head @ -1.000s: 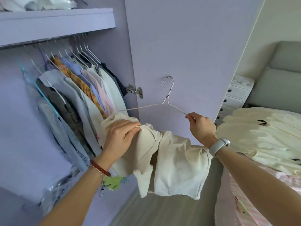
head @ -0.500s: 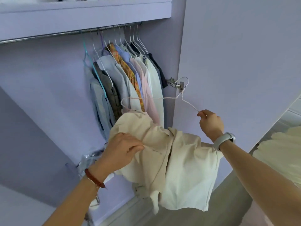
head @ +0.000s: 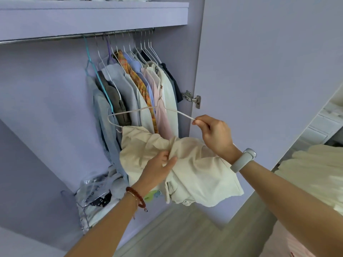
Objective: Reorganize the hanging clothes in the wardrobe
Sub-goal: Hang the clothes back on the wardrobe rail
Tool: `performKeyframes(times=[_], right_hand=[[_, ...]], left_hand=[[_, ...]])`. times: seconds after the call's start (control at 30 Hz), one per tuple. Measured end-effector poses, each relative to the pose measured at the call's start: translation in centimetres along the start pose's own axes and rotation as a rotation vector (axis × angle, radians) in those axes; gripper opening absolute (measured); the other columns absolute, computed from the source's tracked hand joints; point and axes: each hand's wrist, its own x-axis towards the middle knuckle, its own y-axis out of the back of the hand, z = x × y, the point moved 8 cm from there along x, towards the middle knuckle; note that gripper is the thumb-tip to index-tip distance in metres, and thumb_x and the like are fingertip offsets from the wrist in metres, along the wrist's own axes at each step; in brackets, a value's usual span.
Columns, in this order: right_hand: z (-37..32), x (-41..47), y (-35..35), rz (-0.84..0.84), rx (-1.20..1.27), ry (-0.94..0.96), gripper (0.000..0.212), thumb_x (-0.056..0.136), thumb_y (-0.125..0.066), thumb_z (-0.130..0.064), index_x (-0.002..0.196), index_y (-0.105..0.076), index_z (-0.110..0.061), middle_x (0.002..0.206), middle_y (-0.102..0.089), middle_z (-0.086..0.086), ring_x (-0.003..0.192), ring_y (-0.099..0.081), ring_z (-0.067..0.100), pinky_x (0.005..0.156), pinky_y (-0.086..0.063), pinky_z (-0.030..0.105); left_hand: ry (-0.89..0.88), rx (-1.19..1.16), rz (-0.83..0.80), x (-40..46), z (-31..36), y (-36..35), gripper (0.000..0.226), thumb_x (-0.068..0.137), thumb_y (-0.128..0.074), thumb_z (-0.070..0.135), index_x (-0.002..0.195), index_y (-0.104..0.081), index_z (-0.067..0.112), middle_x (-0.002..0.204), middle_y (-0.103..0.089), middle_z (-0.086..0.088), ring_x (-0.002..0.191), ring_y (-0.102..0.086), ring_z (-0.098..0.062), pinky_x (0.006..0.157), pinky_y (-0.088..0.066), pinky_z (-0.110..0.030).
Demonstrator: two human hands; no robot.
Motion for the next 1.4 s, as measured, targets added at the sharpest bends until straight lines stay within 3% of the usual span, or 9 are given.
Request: performKeyframes(times=[0.23, 0.43, 0.6, 0.67, 0.77, 0.87, 1.0, 1.17, 1.4], right_hand=[[4.6, 0.4, 2.4, 0.065, 0.056, -0.243, 0.019, 0.093, -0.050, -0.025, 0.086, -0.067, -0.019, 0.047, -0.042, -0.013, 0.049, -0.039, 0.010, 0.058, -0.031, 0.027], [11.1, -1.8, 2.3, 0.059, 0.083, -0.534, 0.018, 0.091, -0.049, -0.026, 0.080, -0.063, -0.025, 0.068, -0.056, -0.003, 0.069, -0.051, 0.021, 0.062, -0.037, 0.027], [9.8, -1.6, 3.3, 0.102, 0.118, -0.411, 0.018, 0.091, -0.051, -0.024, 0.085, -0.068, -0.020, 0.056, -0.052, -0.007, 0.048, -0.043, 0.008, 0.048, -0.033, 0.024], [8.5, -2.1, 3.1, 0.070, 0.098, -0.348, 0.018, 0.092, -0.051, -0.024, 0.085, -0.067, -0.021, 0.051, -0.050, -0.011, 0.047, -0.043, 0.007, 0.049, -0.033, 0.025], [7.3, -3.5, 3.0, 0.026, 0.070, -0.286, 0.019, 0.092, -0.051, -0.022, 0.088, -0.068, -0.016, 0.056, -0.054, -0.003, 0.047, -0.044, 0.008, 0.055, -0.036, 0.029], [5.8, -4.4, 3.3, -0.030, 0.015, -0.190, 0.019, 0.092, -0.052, -0.020, 0.090, -0.069, -0.011, 0.055, -0.053, -0.001, 0.042, -0.039, 0.006, 0.056, -0.034, 0.028], [2.9, -4.5, 4.1, -0.091, -0.048, -0.047, 0.018, 0.091, -0.054, -0.020, 0.091, -0.070, -0.012, 0.060, -0.061, 0.008, 0.053, -0.045, 0.018, 0.062, -0.043, 0.035], [1.5, -3.8, 4.4, -0.187, -0.021, 0.030, 0.021, 0.091, -0.053, -0.026, 0.093, -0.069, -0.013, 0.053, -0.048, -0.007, 0.048, -0.038, 0.010, 0.059, -0.037, 0.028], [-1.3, -2.9, 1.5, -0.422, 0.025, 0.246, 0.021, 0.093, -0.051, -0.017, 0.107, -0.065, -0.019, 0.071, -0.045, -0.025, 0.057, -0.044, -0.005, 0.063, -0.036, 0.022]], left_hand=[[-0.208, -0.378, 0.219, -0.2, 7.5, -1.0, 0.018, 0.096, -0.045, 0.013, 0.083, -0.051, 0.002, 0.073, -0.049, -0.011, 0.067, -0.048, -0.013, 0.067, -0.036, -0.026], [-0.514, -0.307, 0.072, -1.5, 11.8, 1.7, 0.021, 0.094, -0.047, 0.014, 0.075, -0.051, 0.008, 0.066, -0.046, 0.008, 0.060, -0.041, 0.001, 0.060, -0.035, -0.013], [-0.171, 0.186, -0.245, -1.2, 2.6, -0.4, 0.024, 0.092, -0.053, 0.033, 0.075, -0.046, 0.018, 0.068, -0.044, 0.010, 0.066, -0.045, -0.005, 0.055, -0.030, -0.019], [-0.036, 0.405, -0.308, -1.2, -1.2, -0.9, 0.026, 0.090, -0.054, 0.040, 0.105, -0.053, 0.019, 0.095, -0.055, 0.003, 0.089, -0.051, -0.013, 0.070, -0.040, -0.023], [-0.097, 0.398, 0.049, -0.5, -0.9, 2.5, 0.056, 0.090, -0.053, 0.038, 0.137, -0.034, 0.014, 0.135, -0.041, -0.011, 0.124, -0.039, -0.026, 0.100, -0.036, -0.038], [-0.278, 0.412, 0.408, -0.4, 3.2, 6.3, 0.061, 0.089, -0.057, 0.032, 0.140, -0.032, 0.010, 0.141, -0.037, -0.015, 0.130, -0.032, -0.032, 0.102, -0.031, -0.046], [-0.481, 0.563, 0.370, 0.3, 7.5, 5.5, 0.048, 0.094, -0.046, 0.031, 0.138, -0.039, 0.014, 0.136, -0.046, -0.010, 0.129, -0.037, -0.032, 0.104, -0.028, -0.053], [-0.588, 0.236, 0.402, -0.6, 9.1, 6.6, 0.015, 0.092, -0.049, 0.003, 0.091, -0.064, 0.001, 0.086, -0.061, -0.011, 0.073, -0.058, -0.024, 0.068, -0.048, -0.040], [-0.540, 0.287, 0.627, -4.0, 8.0, 11.8, 0.016, 0.089, -0.051, -0.003, 0.085, -0.066, 0.003, 0.081, -0.059, -0.006, 0.071, -0.054, -0.008, 0.066, -0.039, -0.014]])
